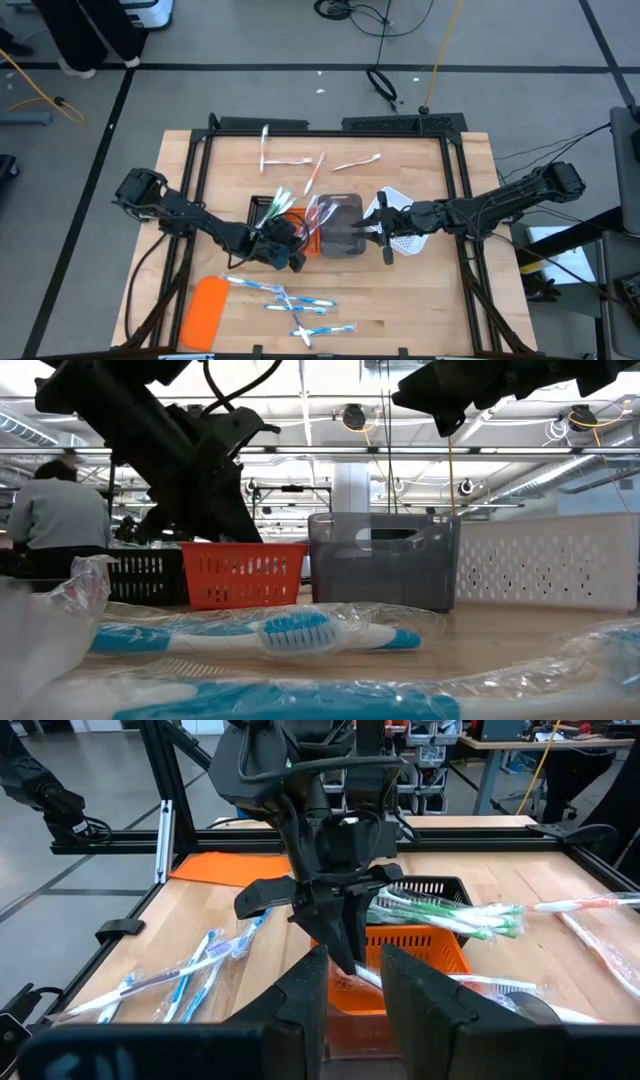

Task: Pick & Place Toothbrushes
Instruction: Put the violet toothbrush into the orange bin

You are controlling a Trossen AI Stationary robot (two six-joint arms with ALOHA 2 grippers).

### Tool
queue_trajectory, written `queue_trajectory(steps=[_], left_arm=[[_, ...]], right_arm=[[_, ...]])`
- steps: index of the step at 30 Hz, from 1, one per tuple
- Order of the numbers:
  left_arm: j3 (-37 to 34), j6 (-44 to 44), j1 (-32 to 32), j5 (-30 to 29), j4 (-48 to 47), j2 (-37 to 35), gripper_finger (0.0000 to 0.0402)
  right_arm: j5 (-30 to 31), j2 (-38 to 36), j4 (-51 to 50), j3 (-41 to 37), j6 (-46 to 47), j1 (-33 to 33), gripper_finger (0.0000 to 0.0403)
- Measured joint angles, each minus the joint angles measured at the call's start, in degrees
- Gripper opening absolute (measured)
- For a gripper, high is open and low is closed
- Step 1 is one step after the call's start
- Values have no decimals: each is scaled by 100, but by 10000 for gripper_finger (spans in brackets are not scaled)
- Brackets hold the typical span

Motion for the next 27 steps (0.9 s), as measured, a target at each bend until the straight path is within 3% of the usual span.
queue_trajectory(steps=[15, 21, 27], left_arm=[[2, -559, 48, 149, -455, 0, 50], [2, -573, 59, -7, -412, 0, 8], [2, -531, 137, 254, -389, -2, 51]], right_arm=[[2, 0, -22, 0, 0, 0, 86], [2, 0, -22, 0, 0, 0, 86], [2, 0, -24, 0, 1, 0, 86]])
